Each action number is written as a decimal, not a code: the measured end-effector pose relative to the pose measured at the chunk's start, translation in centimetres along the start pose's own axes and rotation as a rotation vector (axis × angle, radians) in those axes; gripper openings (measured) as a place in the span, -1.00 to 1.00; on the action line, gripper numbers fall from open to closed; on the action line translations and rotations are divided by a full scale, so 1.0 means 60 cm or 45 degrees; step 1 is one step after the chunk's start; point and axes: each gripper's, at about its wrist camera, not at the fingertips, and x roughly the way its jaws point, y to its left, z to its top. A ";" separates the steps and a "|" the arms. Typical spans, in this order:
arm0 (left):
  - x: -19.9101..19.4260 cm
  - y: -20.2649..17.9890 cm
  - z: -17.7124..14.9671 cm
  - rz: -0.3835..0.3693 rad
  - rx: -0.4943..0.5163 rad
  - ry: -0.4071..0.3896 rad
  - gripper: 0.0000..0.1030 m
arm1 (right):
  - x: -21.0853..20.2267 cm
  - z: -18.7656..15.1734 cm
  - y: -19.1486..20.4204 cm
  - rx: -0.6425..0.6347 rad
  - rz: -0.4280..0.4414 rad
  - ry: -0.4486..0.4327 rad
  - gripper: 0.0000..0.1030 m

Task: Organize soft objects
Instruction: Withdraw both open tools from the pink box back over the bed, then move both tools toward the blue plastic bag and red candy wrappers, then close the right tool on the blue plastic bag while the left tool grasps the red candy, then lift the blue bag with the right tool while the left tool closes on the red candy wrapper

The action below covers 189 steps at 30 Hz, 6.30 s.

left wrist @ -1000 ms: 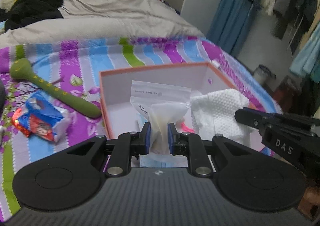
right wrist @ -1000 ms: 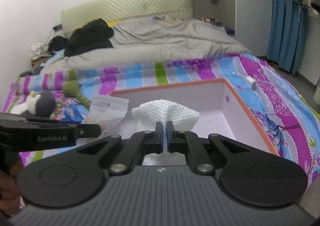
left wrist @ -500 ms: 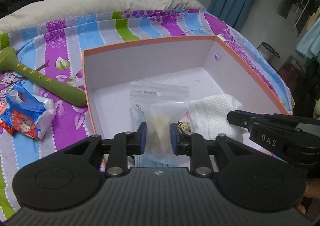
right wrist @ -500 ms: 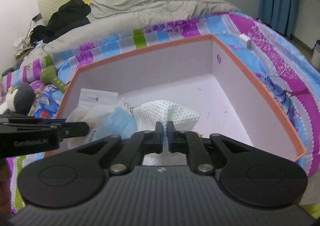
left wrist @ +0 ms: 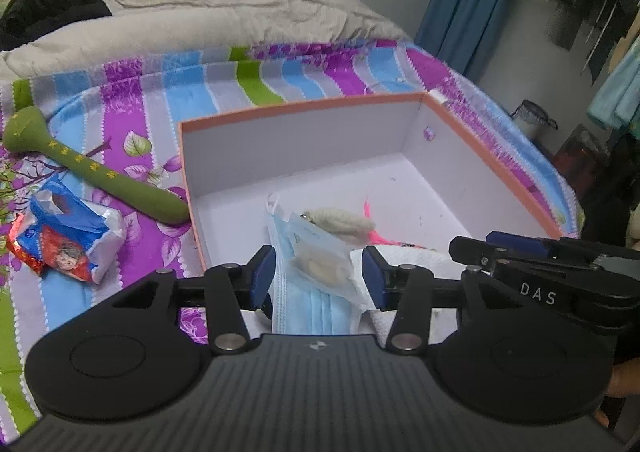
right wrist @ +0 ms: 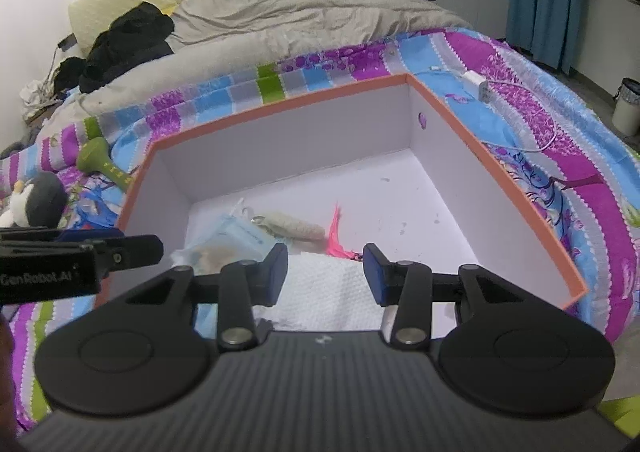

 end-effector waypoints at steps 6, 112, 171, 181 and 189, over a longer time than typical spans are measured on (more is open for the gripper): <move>-0.086 -0.007 -0.016 -0.030 0.057 -0.094 0.05 | -0.069 -0.004 0.023 0.006 0.025 -0.102 -0.14; 0.020 0.552 -0.189 0.242 -0.338 -0.263 0.15 | 0.188 -0.094 0.432 -0.302 0.291 -0.120 -0.14; 0.052 0.529 -0.180 0.240 -0.313 -0.271 -0.60 | 0.240 -0.073 0.432 -0.231 0.162 -0.144 -0.56; -0.014 0.508 -0.227 0.230 -0.367 -0.256 -0.65 | 0.168 -0.114 0.426 -0.252 0.102 -0.131 -0.56; -0.038 0.516 -0.242 0.222 -0.369 -0.245 -0.70 | 0.137 -0.161 0.417 -0.310 0.118 -0.012 -0.47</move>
